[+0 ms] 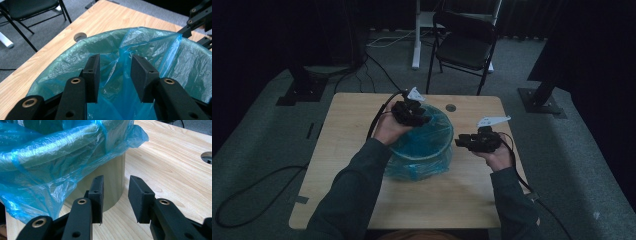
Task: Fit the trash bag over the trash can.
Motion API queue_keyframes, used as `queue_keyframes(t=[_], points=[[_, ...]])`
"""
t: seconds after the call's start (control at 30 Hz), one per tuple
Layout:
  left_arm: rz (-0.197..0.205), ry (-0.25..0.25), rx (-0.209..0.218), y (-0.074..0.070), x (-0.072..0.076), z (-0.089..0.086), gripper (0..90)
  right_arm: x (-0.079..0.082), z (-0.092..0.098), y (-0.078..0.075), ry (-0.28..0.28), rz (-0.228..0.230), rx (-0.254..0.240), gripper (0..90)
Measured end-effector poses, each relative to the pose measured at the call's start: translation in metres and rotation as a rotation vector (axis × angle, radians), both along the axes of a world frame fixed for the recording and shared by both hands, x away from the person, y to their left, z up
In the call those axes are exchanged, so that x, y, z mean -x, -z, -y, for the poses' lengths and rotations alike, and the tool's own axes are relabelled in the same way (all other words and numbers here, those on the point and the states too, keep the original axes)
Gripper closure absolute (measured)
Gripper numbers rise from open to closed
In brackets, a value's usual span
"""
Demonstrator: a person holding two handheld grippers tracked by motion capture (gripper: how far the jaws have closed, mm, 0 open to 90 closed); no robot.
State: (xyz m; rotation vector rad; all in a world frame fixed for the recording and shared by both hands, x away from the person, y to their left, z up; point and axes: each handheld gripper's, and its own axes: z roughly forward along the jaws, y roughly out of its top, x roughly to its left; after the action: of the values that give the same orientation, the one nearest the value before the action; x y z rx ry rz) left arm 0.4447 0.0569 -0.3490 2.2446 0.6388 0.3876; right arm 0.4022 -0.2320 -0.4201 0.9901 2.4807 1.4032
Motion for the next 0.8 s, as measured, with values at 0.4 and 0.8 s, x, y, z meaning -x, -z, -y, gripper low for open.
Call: queue_keyframes(t=[0.4, 0.8], points=[[-0.011, 0.021, -0.091, 0.002, -0.002, 0.013, 59.4, 0.000, -0.001, 0.001, -0.004, -0.002, 0.001, 64.9], [-0.025, 0.057, -0.187, 0.008, -0.004, 0.032, 59.4, 0.001, 0.000, 0.000, -0.002, -0.002, -0.002, 64.9]])
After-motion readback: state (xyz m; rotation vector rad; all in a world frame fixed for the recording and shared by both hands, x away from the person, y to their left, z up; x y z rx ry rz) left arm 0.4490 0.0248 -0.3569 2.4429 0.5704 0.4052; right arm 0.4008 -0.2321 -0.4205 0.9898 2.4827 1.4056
